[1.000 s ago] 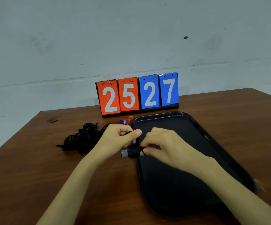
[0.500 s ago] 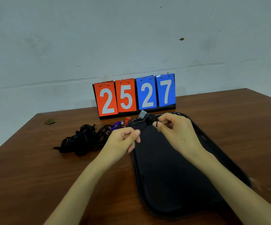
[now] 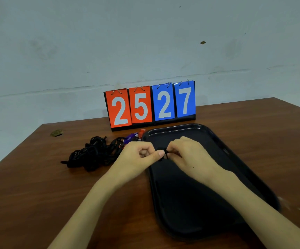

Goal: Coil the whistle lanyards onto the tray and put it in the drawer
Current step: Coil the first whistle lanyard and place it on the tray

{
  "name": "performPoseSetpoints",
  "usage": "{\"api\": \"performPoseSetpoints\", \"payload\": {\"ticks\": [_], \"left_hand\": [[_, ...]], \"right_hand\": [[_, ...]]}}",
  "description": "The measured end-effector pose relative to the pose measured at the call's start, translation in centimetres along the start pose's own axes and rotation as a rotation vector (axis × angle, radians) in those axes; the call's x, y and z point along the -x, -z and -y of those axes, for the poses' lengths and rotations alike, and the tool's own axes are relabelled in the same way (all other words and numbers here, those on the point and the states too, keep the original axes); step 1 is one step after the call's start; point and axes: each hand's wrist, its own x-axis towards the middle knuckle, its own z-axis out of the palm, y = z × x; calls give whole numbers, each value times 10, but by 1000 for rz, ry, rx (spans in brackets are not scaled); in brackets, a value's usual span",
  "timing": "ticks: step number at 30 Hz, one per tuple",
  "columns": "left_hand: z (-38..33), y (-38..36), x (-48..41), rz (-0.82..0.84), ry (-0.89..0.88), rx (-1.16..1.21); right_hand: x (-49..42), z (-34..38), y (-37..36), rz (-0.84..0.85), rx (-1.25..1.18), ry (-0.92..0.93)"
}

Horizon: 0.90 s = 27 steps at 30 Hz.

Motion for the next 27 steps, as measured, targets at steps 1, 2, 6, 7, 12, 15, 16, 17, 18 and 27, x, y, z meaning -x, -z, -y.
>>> {"api": "performPoseSetpoints", "payload": {"ticks": [1, 2, 6, 7, 12, 15, 16, 17, 18, 27], "left_hand": [[0, 2, 0, -6, -6, 4], [-1, 5, 0, -16, -12, 6], [3, 12, -1, -61, -1, 48], [3, 13, -1, -59, 8, 58], [2, 18, -2, -20, 84, 131], [2, 22, -1, 36, 164, 229], [3, 23, -1, 73, 182, 247], [4, 24, -1, 112, 196, 260], [3, 24, 0, 136, 211, 275], [-10, 10, 1, -18, 255, 636]], "right_hand": [[0, 1, 0, 27, 4, 37], [0, 2, 1, 54, 15, 69], [0, 4, 2, 149, -10, 145], [1, 5, 1, 175, -38, 146], [2, 11, 4, 224, -218, 119], [3, 13, 10, 216, -348, 85], [3, 14, 11, 223, -395, 77], [3, 15, 13, 232, -445, 70], [3, 16, 13, 240, -489, 60], [1, 13, 14, 206, -1117, -319]]}}
